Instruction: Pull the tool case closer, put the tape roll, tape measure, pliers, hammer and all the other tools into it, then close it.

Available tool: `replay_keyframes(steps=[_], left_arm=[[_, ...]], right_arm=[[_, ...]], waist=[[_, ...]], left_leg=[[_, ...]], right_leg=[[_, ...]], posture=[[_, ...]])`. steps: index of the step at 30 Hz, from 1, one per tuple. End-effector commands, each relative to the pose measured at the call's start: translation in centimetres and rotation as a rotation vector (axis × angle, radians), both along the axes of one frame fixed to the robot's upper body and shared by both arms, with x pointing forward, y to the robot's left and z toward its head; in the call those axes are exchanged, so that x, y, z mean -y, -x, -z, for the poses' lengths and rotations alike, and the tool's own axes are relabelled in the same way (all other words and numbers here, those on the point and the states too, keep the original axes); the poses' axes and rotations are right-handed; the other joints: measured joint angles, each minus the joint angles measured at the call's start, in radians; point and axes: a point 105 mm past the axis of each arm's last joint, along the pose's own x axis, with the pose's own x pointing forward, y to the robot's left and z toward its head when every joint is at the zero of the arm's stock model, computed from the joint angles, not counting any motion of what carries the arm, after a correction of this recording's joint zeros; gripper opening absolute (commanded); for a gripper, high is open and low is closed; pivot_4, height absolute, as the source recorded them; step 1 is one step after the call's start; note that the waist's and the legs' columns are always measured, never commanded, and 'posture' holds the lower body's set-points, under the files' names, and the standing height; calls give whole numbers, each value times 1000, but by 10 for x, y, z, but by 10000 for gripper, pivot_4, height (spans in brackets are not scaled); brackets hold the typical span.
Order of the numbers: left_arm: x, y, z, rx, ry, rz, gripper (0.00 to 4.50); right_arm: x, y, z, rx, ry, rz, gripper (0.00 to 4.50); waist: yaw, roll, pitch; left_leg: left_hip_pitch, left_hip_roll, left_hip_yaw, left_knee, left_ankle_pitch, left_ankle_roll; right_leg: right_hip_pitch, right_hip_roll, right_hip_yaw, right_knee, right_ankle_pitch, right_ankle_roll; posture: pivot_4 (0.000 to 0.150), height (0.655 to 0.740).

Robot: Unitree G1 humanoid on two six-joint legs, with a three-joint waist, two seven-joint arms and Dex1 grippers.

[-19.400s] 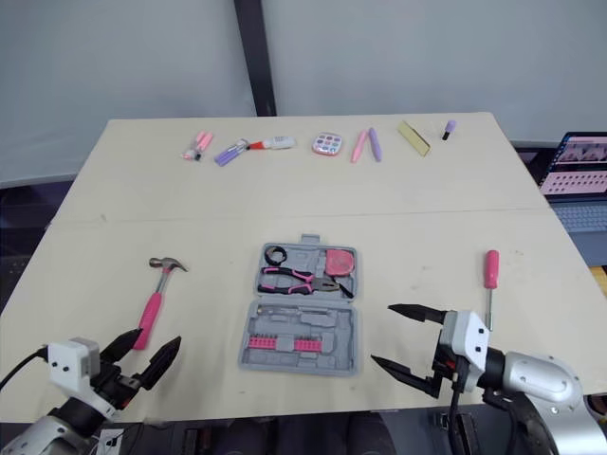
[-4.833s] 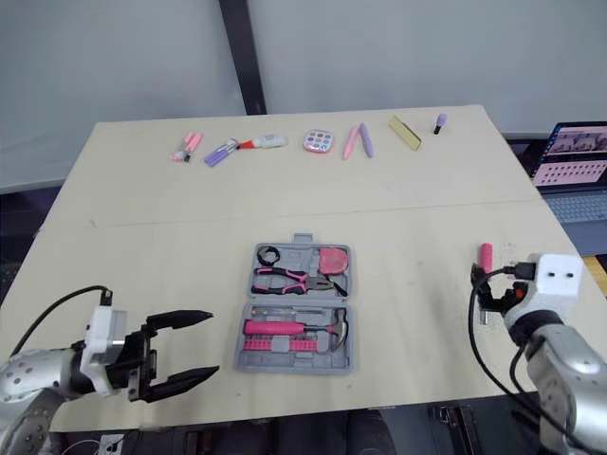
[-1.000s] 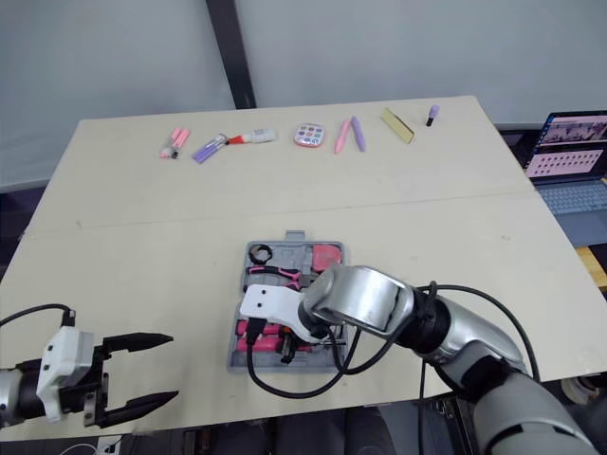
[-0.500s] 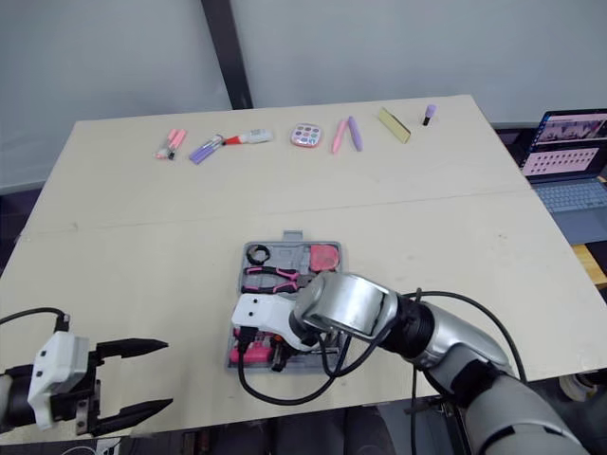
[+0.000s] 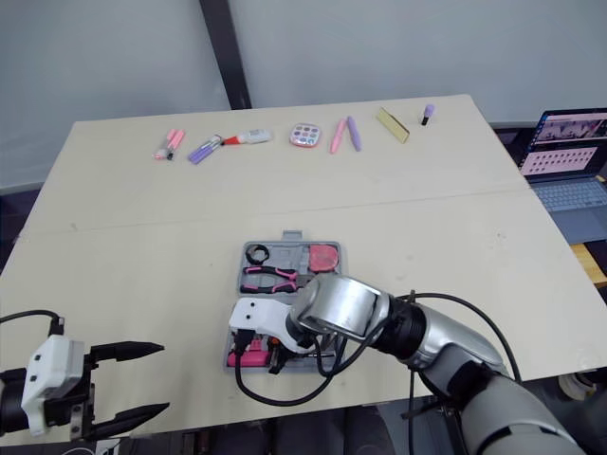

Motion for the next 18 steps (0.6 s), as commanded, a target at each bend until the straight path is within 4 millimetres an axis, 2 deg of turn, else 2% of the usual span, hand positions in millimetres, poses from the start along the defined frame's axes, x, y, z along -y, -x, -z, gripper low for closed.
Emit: replay_keyframes(steps=[1,5,13,16,18], left_arm=[[0,1,-4,16,-5,-1,45000],[0,0,-4,16,-4,-3,45000],[0,-4,-4,22,4,-4,45000],[2,-8,-5,34,14,-8,45000],[3,-10,-6,41,20,-9,45000]], right_arm=[[-6,8,-7,-25,-42,-43,18128],[-5,12,-26,-73,-89,-48,37085],[3,10,-59,-91,-218,-38,37085],[8,7,-60,-75,-319,-26,37085],[10,6,-61,-58,-434,-27,31873]], waist=[[0,0,0],[0,0,0],[2,0,0],[4,-1,0],[5,-2,-1]], left_leg=[[0,0,0,0,0,0],[0,0,0,0,0,0],[0,0,0,0,0,0],[0,0,0,0,0,0],[0,0,0,0,0,1]], right_leg=[[0,0,0,0,0,0],[0,0,0,0,0,0],[0,0,0,0,0,0],[1,0,0,0,0,0],[1,0,0,0,0,0]], posture=[[1500,7400],[1500,7400],[1500,7400],[1500,7400],[1500,7400]])
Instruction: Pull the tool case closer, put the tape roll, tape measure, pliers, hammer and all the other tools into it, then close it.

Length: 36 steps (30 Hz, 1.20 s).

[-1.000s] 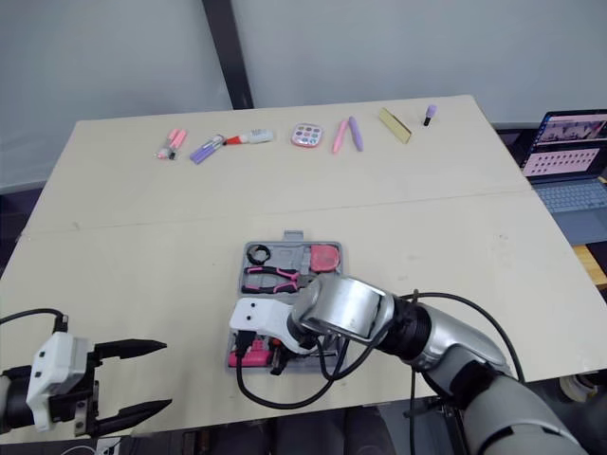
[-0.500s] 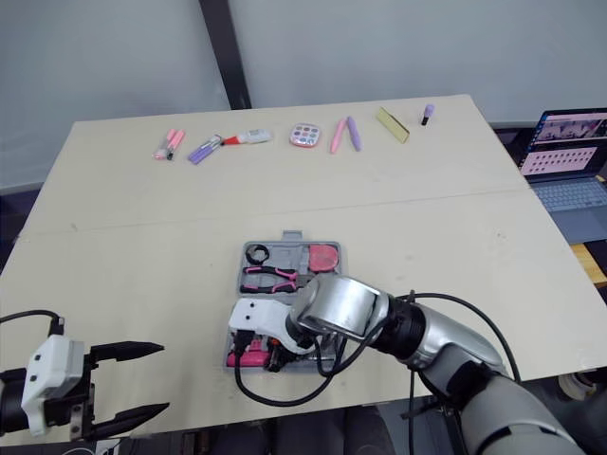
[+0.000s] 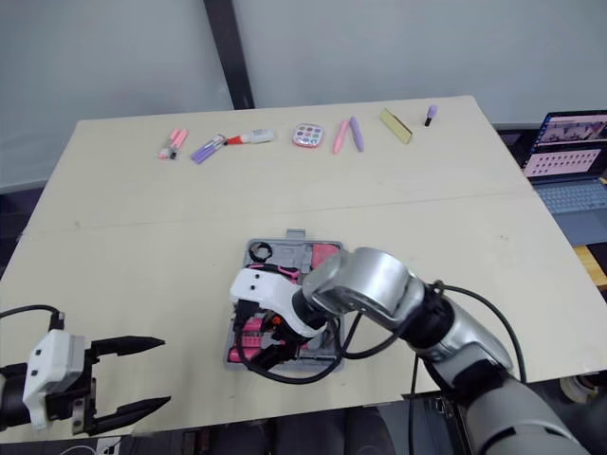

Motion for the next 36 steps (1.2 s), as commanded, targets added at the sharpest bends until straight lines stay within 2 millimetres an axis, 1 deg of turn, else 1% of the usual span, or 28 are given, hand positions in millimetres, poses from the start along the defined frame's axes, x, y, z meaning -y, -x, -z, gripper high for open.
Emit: replay_keyframes(steps=[1,2,4,7,9,11,15,18,21,30,36], left_arm=[[1,-2,-1,11,14,-3,45000],[1,-2,-1,11,14,-3,45000],[-1,-2,2,14,21,-9,45000],[-4,-3,5,18,26,-11,45000],[-5,-3,7,21,28,-11,45000],[-6,-2,10,22,28,-10,45000],[-8,-2,13,27,30,-9,45000],[-8,-2,14,32,31,-8,45000],[-8,-1,16,33,31,-7,45000],[-6,1,18,30,30,-8,45000],[-6,2,19,30,29,-7,45000]], right_arm=[[0,5,-9,61,-188,-47,28989],[2,5,-8,81,-208,-55,25011],[2,6,-8,140,-324,-76,15300],[2,7,-6,184,-440,-73,282],[4,8,-3,198,-496,-71,282],[6,6,4,229,-514,-66,282],[8,-3,21,313,-451,-75,282],[9,-3,33,327,-436,-110,282],[9,-8,45,334,-415,-103,282],[12,-5,61,330,-375,-130,282],[14,-5,67,344,-350,-136,282]], waist=[[0,-1,0],[0,-1,0],[-1,-1,0],[-4,-1,0],[-3,-1,0],[-1,-1,-1],[1,-2,-1],[1,-2,-1],[0,-2,-1],[1,-2,-1],[1,-2,-1]], left_leg=[[0,0,0,0,0,0],[0,0,1,0,0,0],[0,0,1,0,0,0],[1,0,1,-1,0,0],[1,0,1,0,0,0],[1,0,1,0,0,0],[1,0,1,1,0,0],[2,0,1,1,0,0],[2,0,1,1,0,0],[2,0,1,1,0,0],[2,0,1,1,0,0]], right_leg=[[0,0,0,0,0,0],[0,0,0,0,0,0],[0,0,0,0,0,0],[0,1,0,0,0,0],[0,1,0,0,0,0],[0,1,0,0,0,0],[1,0,0,0,0,0],[1,0,0,0,0,0],[1,0,0,0,0,0],[2,1,0,0,0,0],[2,1,0,0,0,0]], posture=[[1500,7400],[1500,7400],[1500,7400],[1500,7400],[1500,7400],[1500,7400],[1500,7400],[1500,7400],[1500,7400],[1500,7400],[1500,7400]])
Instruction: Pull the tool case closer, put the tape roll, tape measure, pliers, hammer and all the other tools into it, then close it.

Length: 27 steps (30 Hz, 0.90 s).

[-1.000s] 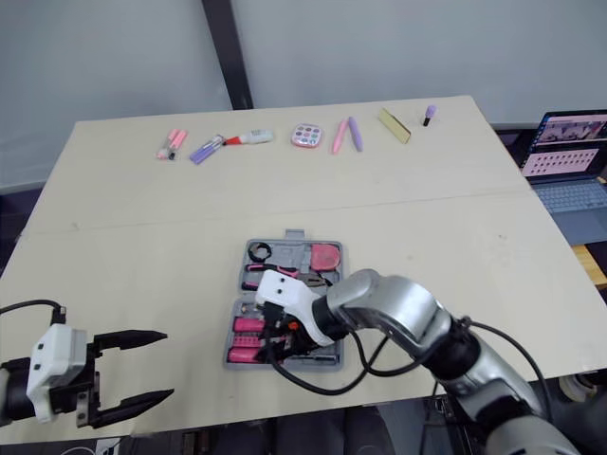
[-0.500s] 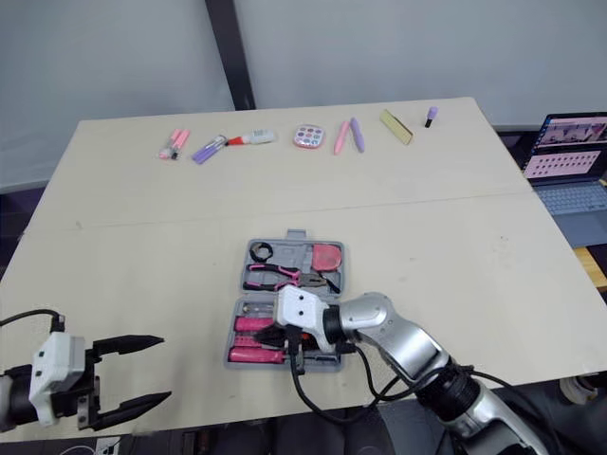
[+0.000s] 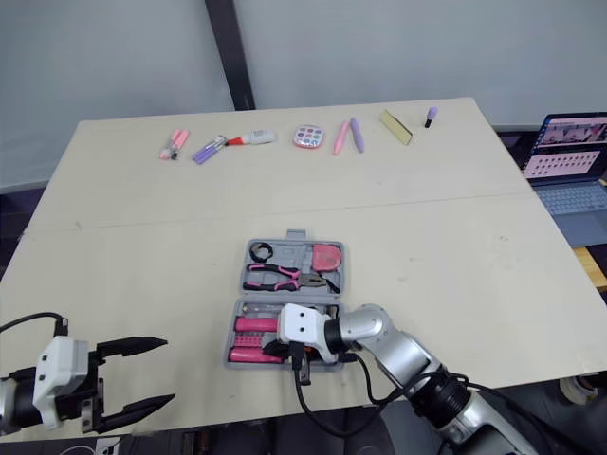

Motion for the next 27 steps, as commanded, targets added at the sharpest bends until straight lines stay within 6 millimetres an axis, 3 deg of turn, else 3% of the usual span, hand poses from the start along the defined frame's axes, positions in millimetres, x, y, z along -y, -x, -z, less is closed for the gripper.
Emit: replay_keyframes(steps=[1,17,27], left_arm=[[-1,2,1,4,-6,-2,45000],[-2,4,0,1,-11,-4,45000],[-2,3,1,2,-9,-2,45000]], right_arm=[[-3,5,-3,21,-16,-36,282],[-2,8,7,9,10,-43,282],[4,7,25,-38,49,-8,282]], waist=[[0,0,0],[0,0,0],[-1,-2,-2]], left_leg=[[0,0,0,0,0,0],[1,0,0,0,0,0],[2,0,0,0,0,0]], right_leg=[[0,0,0,0,0,0],[1,0,0,0,0,0],[2,0,0,0,0,0]], posture=[[1500,7400],[1500,7400],[1500,7400]])
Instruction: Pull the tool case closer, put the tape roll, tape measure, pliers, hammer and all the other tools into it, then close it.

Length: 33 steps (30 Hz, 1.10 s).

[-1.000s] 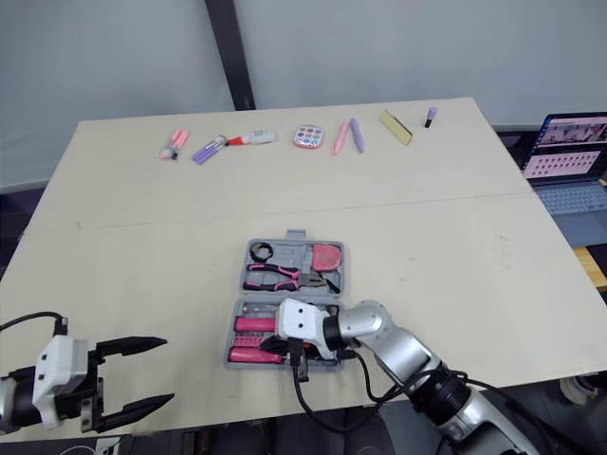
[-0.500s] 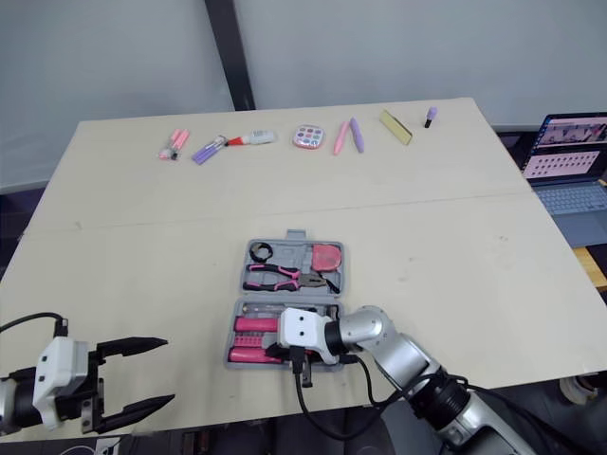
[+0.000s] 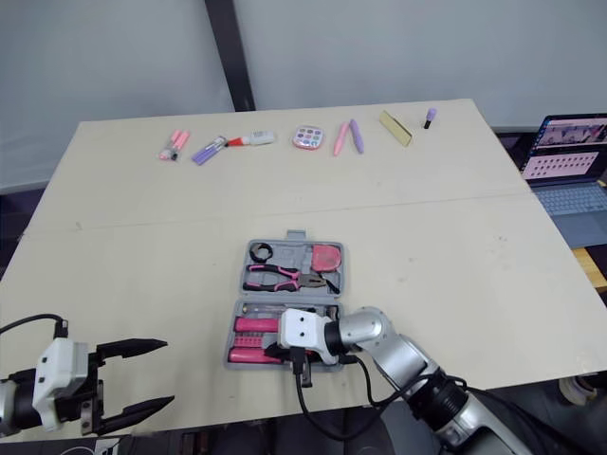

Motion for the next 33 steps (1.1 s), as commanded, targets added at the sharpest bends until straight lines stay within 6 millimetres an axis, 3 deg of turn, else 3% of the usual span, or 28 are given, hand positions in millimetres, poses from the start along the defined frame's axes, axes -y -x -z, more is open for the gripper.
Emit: replay_keyframes(steps=[1,23,28,33], left_arm=[[-1,1,0,3,-7,-3,45000],[-3,-2,1,11,-9,-3,45000],[-2,-4,1,13,2,-11,45000],[2,-12,-2,28,37,-42,45000]], right_arm=[[4,6,17,-53,42,0,282],[6,9,25,-62,51,-3,282],[6,6,-8,-28,-35,-6,282],[14,3,-76,8,-175,30,282]], waist=[[0,0,0],[0,-1,-1],[5,-1,-1],[16,0,0]], left_leg=[[0,0,0,0,0,0],[2,0,0,0,0,0],[2,0,0,1,0,0],[0,0,-1,1,0,0]], right_leg=[[0,0,0,0,0,0],[2,0,0,0,0,0],[2,0,0,0,0,0],[2,0,0,0,0,0]], posture=[[1500,7400],[1500,7400],[1500,7400],[1500,7400]])
